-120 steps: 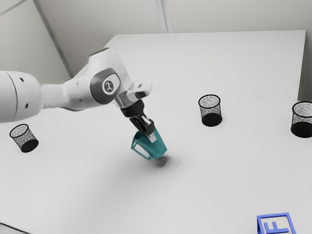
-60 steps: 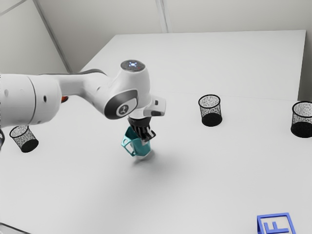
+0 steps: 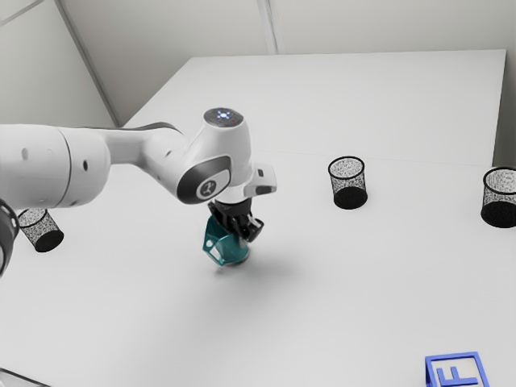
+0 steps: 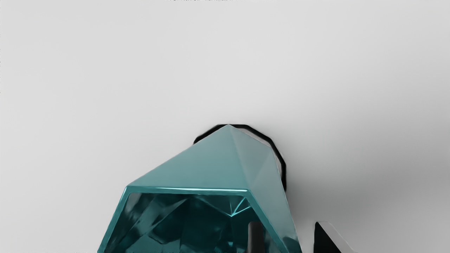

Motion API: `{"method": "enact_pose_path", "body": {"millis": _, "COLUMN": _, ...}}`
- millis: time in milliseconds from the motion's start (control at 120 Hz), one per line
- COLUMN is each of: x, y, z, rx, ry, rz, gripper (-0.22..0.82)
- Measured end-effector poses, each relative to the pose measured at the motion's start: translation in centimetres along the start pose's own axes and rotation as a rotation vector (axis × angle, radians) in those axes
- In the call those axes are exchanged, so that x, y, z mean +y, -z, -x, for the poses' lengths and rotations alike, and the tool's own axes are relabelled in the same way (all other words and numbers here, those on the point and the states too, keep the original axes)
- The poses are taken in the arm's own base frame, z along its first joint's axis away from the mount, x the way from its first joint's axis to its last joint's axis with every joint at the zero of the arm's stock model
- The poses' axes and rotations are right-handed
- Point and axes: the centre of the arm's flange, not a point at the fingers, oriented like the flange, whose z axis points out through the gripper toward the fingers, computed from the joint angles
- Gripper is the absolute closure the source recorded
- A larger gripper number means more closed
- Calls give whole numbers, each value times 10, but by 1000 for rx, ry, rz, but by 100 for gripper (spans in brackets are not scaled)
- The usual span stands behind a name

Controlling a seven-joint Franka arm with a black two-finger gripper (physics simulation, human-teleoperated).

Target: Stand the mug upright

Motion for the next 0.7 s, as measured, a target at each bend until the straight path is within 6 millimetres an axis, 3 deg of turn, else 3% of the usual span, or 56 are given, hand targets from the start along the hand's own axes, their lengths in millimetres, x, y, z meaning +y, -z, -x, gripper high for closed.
{"method": "enact_pose_path", "body": {"millis": 133, "x": -4, "y": 23, "z": 1, "rx": 38, "ry": 45, "rz": 13, "gripper": 29}}
{"method": "enact_pose_path", "body": {"millis": 225, "x": -13, "y": 62, "z": 6, "rx": 87, "ry": 91, "rz": 40, "gripper": 19}}
{"method": "enact_pose_path", "body": {"millis": 267, "x": -17, "y": 85, "z": -2, "rx": 110, "ry": 117, "rz": 61, "gripper": 15}}
{"method": "enact_pose_path", "body": {"millis": 350, "x": -29, "y": 125, "z": -27, "rx": 125, "ry": 160, "rz": 139, "gripper": 10}}
{"method": "enact_pose_path", "body": {"millis": 400, "x": -44, "y": 143, "z": -31, "rx": 131, "ry": 174, "rz": 174, "gripper": 8}}
{"method": "enact_pose_path", "body": {"millis": 500, "x": -87, "y": 200, "z": -28, "rx": 173, "ry": 187, "rz": 206, "gripper": 5}}
{"method": "enact_pose_path", "body": {"millis": 617, "x": -110, "y": 221, "z": -29, "rx": 140, "ry": 156, "rz": 213, "gripper": 3}}
{"method": "enact_pose_path", "body": {"millis": 700, "x": -106, "y": 246, "z": -39, "rx": 147, "ry": 99, "rz": 213, "gripper": 2}}
